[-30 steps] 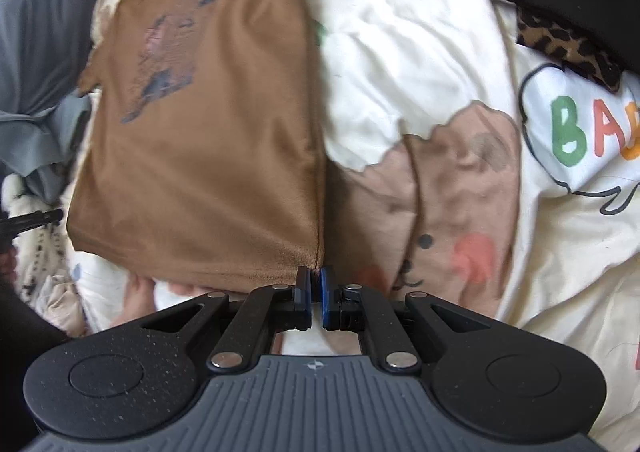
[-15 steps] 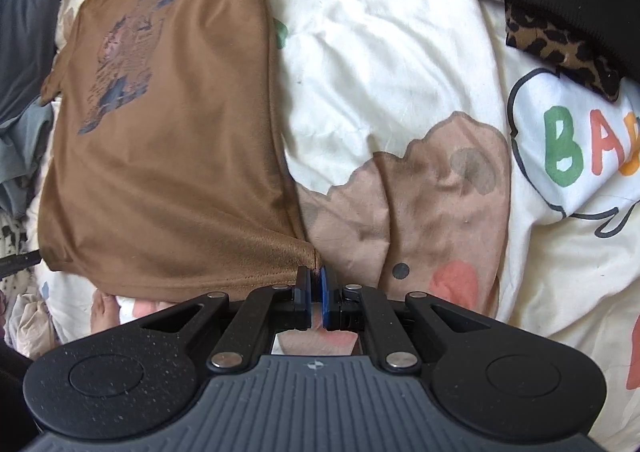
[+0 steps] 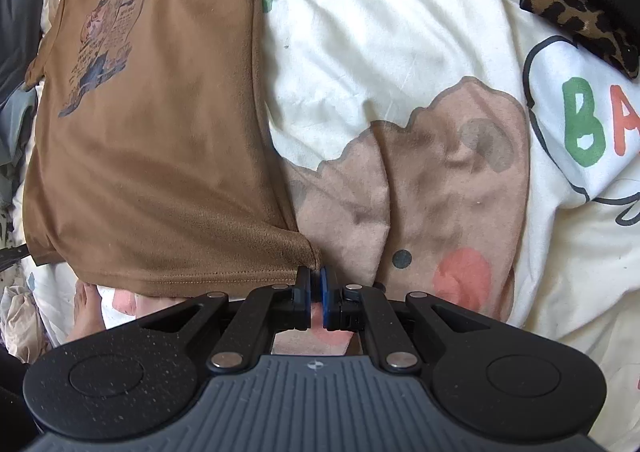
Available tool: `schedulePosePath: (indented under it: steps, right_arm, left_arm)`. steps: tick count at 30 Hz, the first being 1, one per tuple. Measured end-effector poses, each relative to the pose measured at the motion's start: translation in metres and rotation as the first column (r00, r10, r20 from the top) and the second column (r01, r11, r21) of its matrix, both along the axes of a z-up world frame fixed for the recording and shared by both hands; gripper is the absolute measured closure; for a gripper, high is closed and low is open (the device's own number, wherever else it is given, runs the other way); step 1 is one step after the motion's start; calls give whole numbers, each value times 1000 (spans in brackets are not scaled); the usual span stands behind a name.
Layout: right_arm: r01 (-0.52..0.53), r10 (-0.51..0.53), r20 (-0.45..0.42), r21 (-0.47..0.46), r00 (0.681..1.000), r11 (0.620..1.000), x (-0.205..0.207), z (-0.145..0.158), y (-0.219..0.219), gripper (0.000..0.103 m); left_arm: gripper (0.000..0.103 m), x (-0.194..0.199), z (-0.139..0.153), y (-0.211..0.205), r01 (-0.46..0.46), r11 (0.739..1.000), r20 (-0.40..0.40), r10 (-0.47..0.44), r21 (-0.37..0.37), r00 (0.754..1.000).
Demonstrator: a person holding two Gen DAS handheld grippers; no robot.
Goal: Fold clothes
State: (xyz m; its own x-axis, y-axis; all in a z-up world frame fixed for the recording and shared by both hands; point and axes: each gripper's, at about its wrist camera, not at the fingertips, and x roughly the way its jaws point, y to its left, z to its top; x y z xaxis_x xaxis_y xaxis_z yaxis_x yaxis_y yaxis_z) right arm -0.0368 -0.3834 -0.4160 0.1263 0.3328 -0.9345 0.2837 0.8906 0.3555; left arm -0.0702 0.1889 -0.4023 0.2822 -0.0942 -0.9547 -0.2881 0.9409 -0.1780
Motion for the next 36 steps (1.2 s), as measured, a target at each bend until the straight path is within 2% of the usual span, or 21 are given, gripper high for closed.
schedulePosePath:
  steps: [6, 9, 12, 16, 18, 25, 33, 36]
  right_arm:
    - [0, 0, 2, 5, 1000, 1000, -1, -1, 1, 101]
    - [1, -1, 1, 6, 1000, 1000, -2, -2, 1, 100]
    - [1, -1, 0, 6, 1000, 1000, -2, -2, 3, 100]
    - [7, -7, -2, 6, 1000, 1000, -4, -1, 2, 100]
    - [14, -14, -3, 6, 1000, 1000, -4, -1, 2, 100]
    - [21, -21, -25, -9, 999, 1000, -3, -4, 4, 100]
    - [11, -12, -37, -23, 999, 1000, -2, -4, 7, 100]
    - [8, -9, -41, -29, 999, 1000, -2, -4, 9, 100]
  left_arm:
    - [99, -20, 33, -2, -43, 998, 45, 41, 47, 998]
    - [99, -22, 37, -4, -44, 996, 48, 41, 79, 998]
    - [99, -23, 32, -10, -52, 995, 38, 49, 84, 998]
    - [97, -21, 18, -18, -44, 998, 26, 43, 55, 999]
    - [90, -20, 10, -20, -57, 997, 29, 56, 44, 998]
    - [89, -14, -18, -15, -100, 993, 6, 100, 67, 995]
    - [87, -33, -1, 3, -120, 992, 44, 118, 43, 992]
    - [87, -39, 3, 14, -137, 989, 53, 134, 57, 990]
